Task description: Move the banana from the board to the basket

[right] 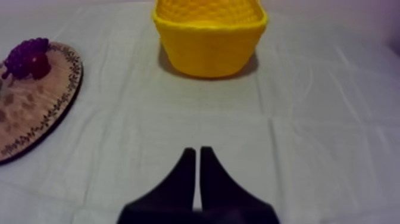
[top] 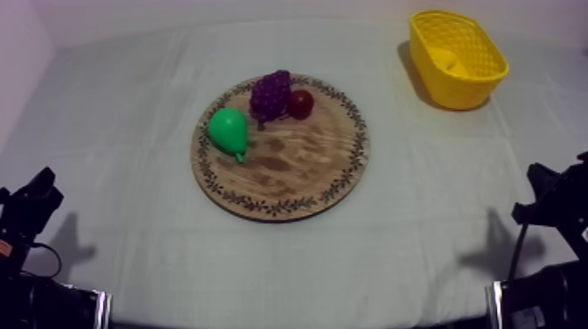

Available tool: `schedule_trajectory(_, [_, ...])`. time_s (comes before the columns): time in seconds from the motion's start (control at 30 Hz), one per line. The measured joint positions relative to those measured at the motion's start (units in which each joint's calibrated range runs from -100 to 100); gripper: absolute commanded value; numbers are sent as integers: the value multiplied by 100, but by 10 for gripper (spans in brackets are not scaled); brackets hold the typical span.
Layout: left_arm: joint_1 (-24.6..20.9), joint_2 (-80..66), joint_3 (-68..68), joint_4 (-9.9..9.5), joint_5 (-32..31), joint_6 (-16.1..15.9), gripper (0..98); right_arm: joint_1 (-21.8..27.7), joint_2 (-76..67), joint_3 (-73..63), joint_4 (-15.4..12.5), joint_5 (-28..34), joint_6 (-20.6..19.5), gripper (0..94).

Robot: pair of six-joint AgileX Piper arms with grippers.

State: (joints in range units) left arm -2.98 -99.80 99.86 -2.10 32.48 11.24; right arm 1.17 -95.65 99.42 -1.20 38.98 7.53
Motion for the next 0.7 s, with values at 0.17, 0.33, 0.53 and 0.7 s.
schedule_trajectory(0.17, [0,0,0,0,0,0,1,4,0,20,8,-121,480,3])
schedule_trajectory(0.33, [0,0,0,0,0,0,1,4,0,20,13,-166,538,3])
schedule_trajectory(0.53, [0,0,0,0,0,0,1,4,0,20,13,-174,345,3])
schedule_trajectory(0.7, [0,0,0,0,0,3,1,4,0,20,13,-174,335,3])
